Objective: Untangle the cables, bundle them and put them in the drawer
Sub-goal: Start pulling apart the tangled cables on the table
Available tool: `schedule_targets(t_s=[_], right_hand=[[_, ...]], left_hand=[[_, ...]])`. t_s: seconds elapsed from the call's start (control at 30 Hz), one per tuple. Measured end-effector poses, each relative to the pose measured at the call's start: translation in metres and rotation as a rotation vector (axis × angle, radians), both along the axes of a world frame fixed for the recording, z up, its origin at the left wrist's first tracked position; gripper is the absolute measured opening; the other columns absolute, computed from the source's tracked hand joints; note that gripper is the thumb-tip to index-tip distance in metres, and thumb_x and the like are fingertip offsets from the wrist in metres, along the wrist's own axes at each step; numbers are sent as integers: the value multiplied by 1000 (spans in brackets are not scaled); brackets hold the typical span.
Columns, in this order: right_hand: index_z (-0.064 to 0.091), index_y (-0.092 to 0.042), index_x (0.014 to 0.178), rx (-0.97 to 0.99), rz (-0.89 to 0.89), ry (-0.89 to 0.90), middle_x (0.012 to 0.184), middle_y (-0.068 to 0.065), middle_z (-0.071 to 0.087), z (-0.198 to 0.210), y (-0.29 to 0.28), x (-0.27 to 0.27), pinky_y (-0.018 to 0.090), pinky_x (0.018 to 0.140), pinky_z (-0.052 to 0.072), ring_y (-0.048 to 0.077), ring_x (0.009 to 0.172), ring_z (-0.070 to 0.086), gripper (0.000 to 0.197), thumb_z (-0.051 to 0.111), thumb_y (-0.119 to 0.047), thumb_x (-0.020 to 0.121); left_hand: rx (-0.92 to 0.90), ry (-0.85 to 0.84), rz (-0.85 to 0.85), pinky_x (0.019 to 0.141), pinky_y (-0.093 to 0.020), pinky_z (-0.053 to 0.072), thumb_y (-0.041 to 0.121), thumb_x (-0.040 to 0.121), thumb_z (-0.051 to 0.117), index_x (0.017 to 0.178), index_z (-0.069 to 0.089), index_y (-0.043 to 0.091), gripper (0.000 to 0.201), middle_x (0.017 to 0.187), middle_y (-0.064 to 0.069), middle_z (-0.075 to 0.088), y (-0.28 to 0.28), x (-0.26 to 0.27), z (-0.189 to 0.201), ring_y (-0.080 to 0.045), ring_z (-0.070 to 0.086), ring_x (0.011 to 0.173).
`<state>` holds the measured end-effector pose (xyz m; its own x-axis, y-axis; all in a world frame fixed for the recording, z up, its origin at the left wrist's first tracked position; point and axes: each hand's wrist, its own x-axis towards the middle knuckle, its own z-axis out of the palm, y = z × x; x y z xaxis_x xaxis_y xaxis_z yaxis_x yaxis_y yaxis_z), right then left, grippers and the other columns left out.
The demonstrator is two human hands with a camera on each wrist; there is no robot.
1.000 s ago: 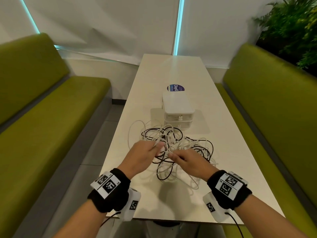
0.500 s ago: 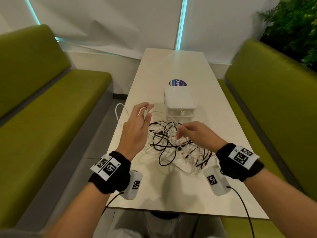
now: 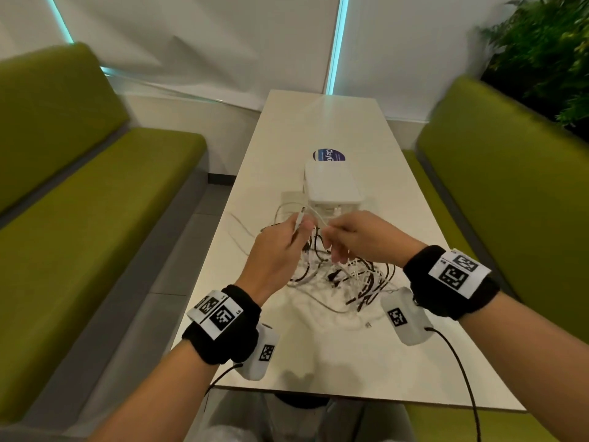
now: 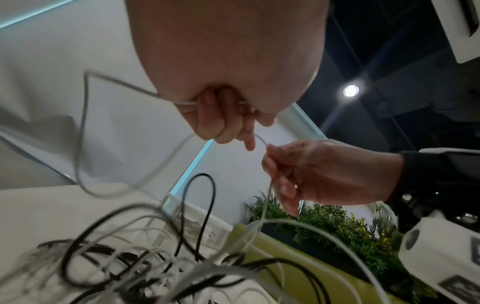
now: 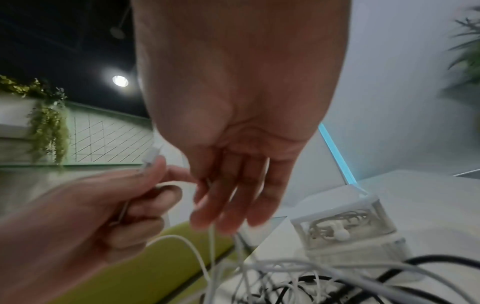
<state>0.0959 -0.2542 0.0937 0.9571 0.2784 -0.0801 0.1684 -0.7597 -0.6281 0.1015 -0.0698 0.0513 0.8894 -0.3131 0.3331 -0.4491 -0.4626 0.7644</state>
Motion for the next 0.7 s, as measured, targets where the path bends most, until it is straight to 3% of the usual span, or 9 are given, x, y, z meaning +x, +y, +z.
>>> schedule_targets(t_s=[0.07, 0.13, 0.2, 0.3, 0.4, 0.47, 0.6, 0.7], right_hand=[[65, -10, 79, -4, 21, -19, 61, 3, 68, 0, -1, 1, 19, 59, 47, 9, 54, 59, 36, 45, -28, 103], [67, -10, 81, -50, 52, -41, 58, -5, 60, -1, 2, 3, 21, 60, 44, 5, 52, 52, 32, 47, -22, 102], [70, -9, 87, -89, 86, -25, 65, -11, 59, -5, 5, 3, 28, 66, 44, 5, 60, 51, 25, 48, -15, 98], [70, -10, 87, -110, 116, -47, 82, -1, 67, -8, 3, 3, 28, 70, 43, 14, 75, 55, 23, 50, -15, 97], [70, -15, 82, -132, 156, -53, 84, 11, 69, -11, -1, 3, 33, 67, 43, 26, 76, 57, 25, 52, -21, 98], [71, -17, 81, -129, 164, -62, 84, 13, 68, -14, -2, 3, 39, 70, 45, 31, 77, 58, 26, 52, -23, 98], [73, -12, 89, -85, 138, -50, 86, 0, 71, -17, -3, 2, 29, 68, 42, 21, 81, 61, 23, 52, -19, 98], [72, -13, 89, -117, 145, -18, 88, -1, 74, -25, 0, 1, 29, 73, 49, 18, 82, 66, 18, 56, -18, 96]], left_hand=[[-13, -7, 0, 51, -20, 27, 43, 101, 42, 105, 63, 23, 29, 46, 10, 39, -2, 0, -1, -3, 44, 49], [20, -31, -21, 52, -22, 28, 49, 97, 49, 96, 67, 23, 31, 47, 8, 36, -4, 1, -5, -8, 40, 47], [51, -33, -29, 54, -27, 30, 53, 93, 53, 82, 68, 22, 36, 50, 5, 36, -6, 1, -9, -12, 37, 49], [-73, 33, -44, 58, -29, 31, 49, 89, 62, 75, 71, 27, 28, 55, -5, 38, -7, 3, -11, -10, 34, 53], [-214, 140, -64, 67, -43, 47, 50, 83, 66, 75, 77, 26, 28, 58, -11, 58, -11, 0, -12, -20, 51, 58], [-273, 188, -48, 81, -49, 53, 45, 83, 69, 75, 78, 27, 22, 67, -5, 71, -14, -1, -14, -23, 68, 74], [-385, 254, -4, 87, -42, 55, 25, 85, 73, 79, 80, 19, 11, 72, -2, 75, -19, -4, -17, -18, 73, 83], [-471, 280, 97, 77, -30, 55, 22, 85, 74, 77, 80, 17, 11, 74, -9, 75, -21, -7, -18, -10, 69, 75]])
